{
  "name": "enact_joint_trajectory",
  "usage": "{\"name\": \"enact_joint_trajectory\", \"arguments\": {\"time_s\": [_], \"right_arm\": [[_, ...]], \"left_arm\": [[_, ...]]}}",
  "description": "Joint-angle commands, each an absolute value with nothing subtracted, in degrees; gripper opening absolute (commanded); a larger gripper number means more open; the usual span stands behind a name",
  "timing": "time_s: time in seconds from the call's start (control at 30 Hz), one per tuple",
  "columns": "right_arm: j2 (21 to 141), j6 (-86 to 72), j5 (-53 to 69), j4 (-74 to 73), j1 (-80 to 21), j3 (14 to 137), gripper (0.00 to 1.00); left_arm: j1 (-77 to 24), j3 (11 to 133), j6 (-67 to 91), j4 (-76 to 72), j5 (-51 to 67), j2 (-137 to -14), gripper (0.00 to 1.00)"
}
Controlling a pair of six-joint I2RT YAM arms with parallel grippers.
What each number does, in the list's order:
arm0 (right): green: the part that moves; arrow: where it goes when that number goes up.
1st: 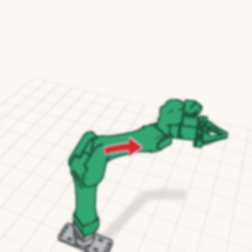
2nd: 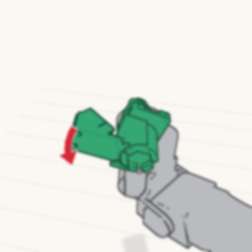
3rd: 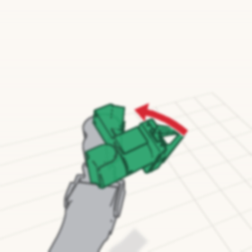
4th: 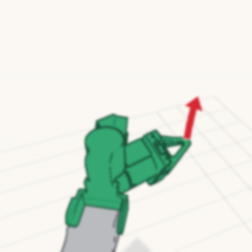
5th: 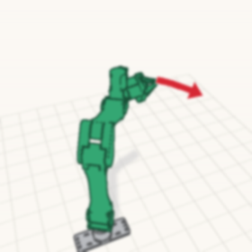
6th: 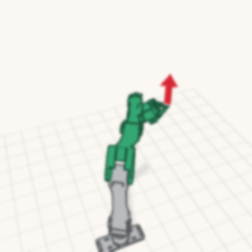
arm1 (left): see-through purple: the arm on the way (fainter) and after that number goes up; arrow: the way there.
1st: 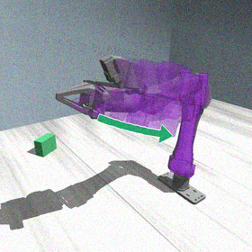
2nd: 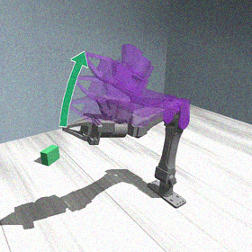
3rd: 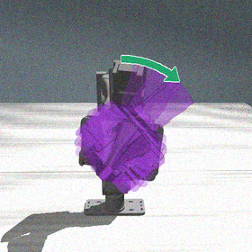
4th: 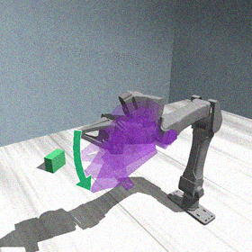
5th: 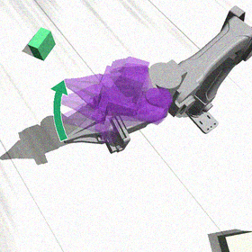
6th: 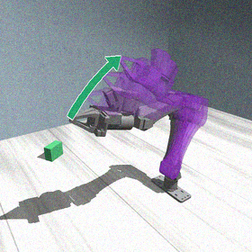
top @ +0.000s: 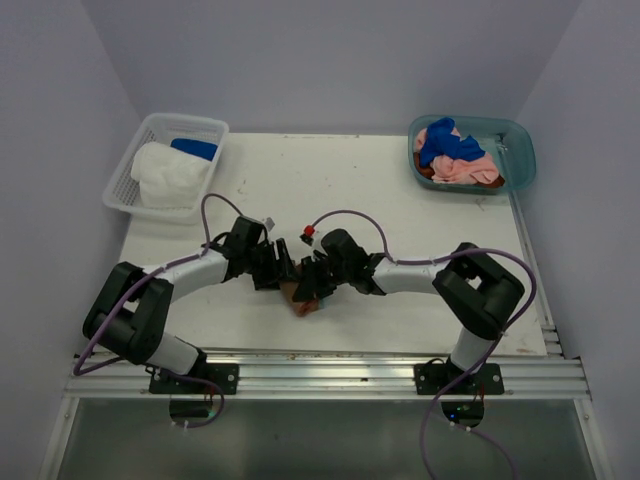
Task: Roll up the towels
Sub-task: Roll the towel
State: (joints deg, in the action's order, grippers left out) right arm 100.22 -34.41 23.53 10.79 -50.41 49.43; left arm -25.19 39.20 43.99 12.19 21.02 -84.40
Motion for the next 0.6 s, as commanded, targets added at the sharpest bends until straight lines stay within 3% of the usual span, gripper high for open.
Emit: {"name": "enact_joint_trajectory", "arguments": {"time_s": [0.0, 0.17, 0.2, 0.23, 0.37, 0.47, 0.57], "right_arm": [[99.4, -35.5, 25.7, 12.1, -50.1, 48.5, 0.0], [99.1, -34.3, 23.4, 8.3, -49.8, 48.8, 0.01], [98.8, -33.0, 21.9, 6.3, -49.8, 50.0, 0.06], [98.4, -32.3, 19.0, 2.7, -50.2, 50.7, 0.17], [95.1, -29.7, 13.0, -3.0, -50.9, 52.3, 0.44], [92.7, -27.3, 8.4, -8.3, -52.4, 54.3, 0.54], [90.1, -25.1, 0.5, -12.6, -55.3, 56.4, 0.57]], "left_arm": [[-25.0, 38.1, 43.9, 9.1, 21.6, -85.7, 0.64], [-25.0, 37.5, 44.2, 8.4, 21.6, -86.2, 0.47], [-25.0, 37.5, 44.2, 8.4, 21.7, -86.4, 0.45], [-25.0, 37.6, 44.4, 8.4, 21.8, -86.5, 0.42], [-25.0, 37.5, 44.7, 8.3, 21.9, -86.7, 0.39], [-25.0, 37.5, 44.7, 8.4, 22.2, -87.1, 0.35], [-25.0, 37.4, 44.8, 8.7, 22.1, -87.1, 0.34]]}}
